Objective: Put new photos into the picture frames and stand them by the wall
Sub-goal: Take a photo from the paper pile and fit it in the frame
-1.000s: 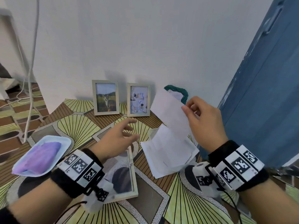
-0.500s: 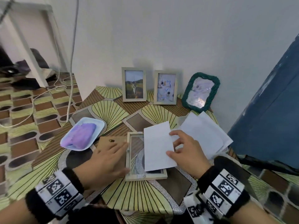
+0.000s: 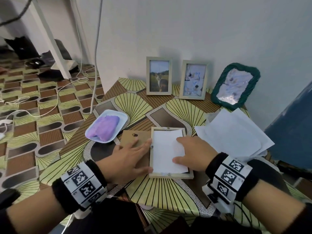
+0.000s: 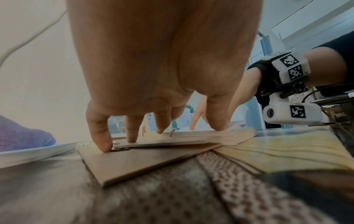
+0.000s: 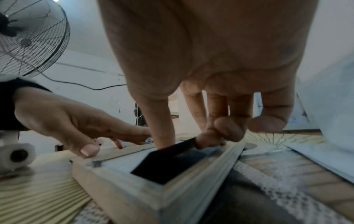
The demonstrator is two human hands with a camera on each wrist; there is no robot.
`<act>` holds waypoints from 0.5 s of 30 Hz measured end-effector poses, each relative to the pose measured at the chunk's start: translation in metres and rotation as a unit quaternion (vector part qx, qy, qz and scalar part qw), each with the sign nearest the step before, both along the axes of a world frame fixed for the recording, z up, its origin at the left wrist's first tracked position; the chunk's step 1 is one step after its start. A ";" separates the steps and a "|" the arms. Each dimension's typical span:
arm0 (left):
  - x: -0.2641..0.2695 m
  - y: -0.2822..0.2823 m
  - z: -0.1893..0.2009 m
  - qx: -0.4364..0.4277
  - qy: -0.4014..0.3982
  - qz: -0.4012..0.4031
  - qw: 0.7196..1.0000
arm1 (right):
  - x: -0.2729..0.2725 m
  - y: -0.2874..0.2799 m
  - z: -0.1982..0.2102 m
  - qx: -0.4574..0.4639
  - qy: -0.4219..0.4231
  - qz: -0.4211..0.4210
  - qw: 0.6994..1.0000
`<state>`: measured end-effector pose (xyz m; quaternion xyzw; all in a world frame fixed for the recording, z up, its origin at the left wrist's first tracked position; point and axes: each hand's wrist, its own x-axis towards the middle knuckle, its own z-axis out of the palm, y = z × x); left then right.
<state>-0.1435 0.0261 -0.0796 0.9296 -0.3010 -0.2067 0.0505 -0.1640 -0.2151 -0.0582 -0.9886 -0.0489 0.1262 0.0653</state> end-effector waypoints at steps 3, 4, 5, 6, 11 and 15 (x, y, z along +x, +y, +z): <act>0.000 0.001 -0.001 -0.003 -0.003 0.000 1.000 | 0.004 -0.002 0.001 -0.123 -0.019 0.050 0.991; 0.000 0.001 -0.001 -0.004 -0.002 0.000 1.000 | 0.005 -0.004 0.001 -0.135 -0.026 0.063 0.988; 0.000 0.002 -0.001 -0.006 0.000 0.002 1.000 | 0.006 -0.006 0.000 -0.138 -0.027 0.081 0.987; 0.000 0.002 -0.001 -0.009 0.001 0.003 1.000 | 0.006 -0.008 -0.003 -0.137 -0.017 0.099 0.985; 0.000 0.002 0.001 -0.009 -0.001 0.003 1.000 | -0.003 -0.021 -0.024 -0.140 0.049 0.132 0.980; -0.001 0.000 0.002 -0.013 -0.002 0.009 1.000 | -0.003 -0.020 -0.027 -0.163 0.033 0.135 0.977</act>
